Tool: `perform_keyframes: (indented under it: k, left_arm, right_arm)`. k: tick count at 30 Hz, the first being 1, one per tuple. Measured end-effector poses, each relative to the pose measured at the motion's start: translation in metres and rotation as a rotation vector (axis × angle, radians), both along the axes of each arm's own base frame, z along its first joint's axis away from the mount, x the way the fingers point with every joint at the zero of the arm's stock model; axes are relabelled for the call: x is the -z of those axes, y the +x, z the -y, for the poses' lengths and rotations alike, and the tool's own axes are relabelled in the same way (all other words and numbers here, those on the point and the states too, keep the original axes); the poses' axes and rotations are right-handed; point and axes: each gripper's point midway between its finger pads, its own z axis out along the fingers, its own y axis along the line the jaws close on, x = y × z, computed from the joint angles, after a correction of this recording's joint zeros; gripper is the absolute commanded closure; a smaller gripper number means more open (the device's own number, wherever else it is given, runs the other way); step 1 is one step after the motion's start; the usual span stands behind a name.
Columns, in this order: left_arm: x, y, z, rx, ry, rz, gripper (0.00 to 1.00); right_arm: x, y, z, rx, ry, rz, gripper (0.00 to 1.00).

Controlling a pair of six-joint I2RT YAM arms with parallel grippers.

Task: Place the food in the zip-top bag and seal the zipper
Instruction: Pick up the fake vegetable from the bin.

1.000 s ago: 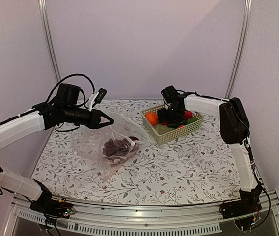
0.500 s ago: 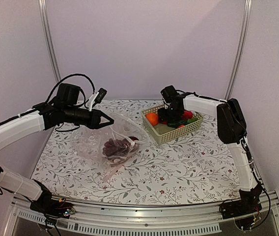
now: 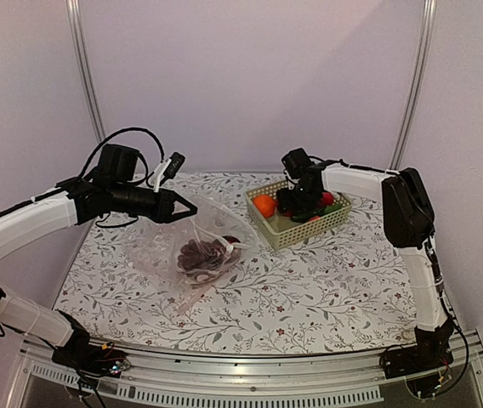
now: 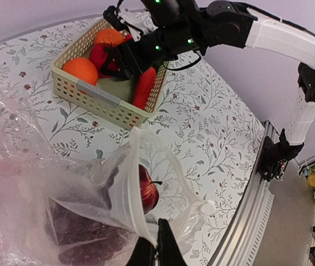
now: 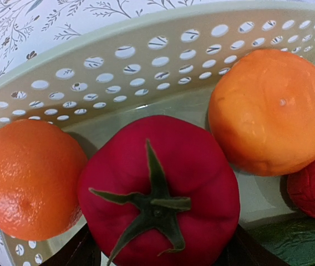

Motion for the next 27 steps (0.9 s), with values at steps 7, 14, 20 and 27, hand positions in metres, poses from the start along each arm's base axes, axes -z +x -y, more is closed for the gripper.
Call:
perform_keyframes:
  k: [7, 14, 20, 27]
  left_arm:
    - [0.0, 0.0, 0.0, 0.0, 0.0, 0.0, 1.0]
    - [0.0, 0.0, 0.0, 0.002, -0.001, -0.001, 1.0]
    - [0.0, -0.001, 0.001, 0.004, -0.002, -0.003, 1.0]
    - [0.0, -0.001, 0.001, 0.007, -0.004, -0.004, 1.0]
  right_arm:
    - [-0.031, -0.02, 0.011, -0.011, 0.016, 0.016, 0.35]
    - [-0.062, -0.042, 0.018, -0.028, 0.062, 0.043, 0.35]
    - [-0.082, -0.069, 0.018, -0.061, 0.096, 0.043, 0.35]
    - [-0.116, -0.107, 0.002, -0.136, 0.124, 0.073, 0.35]
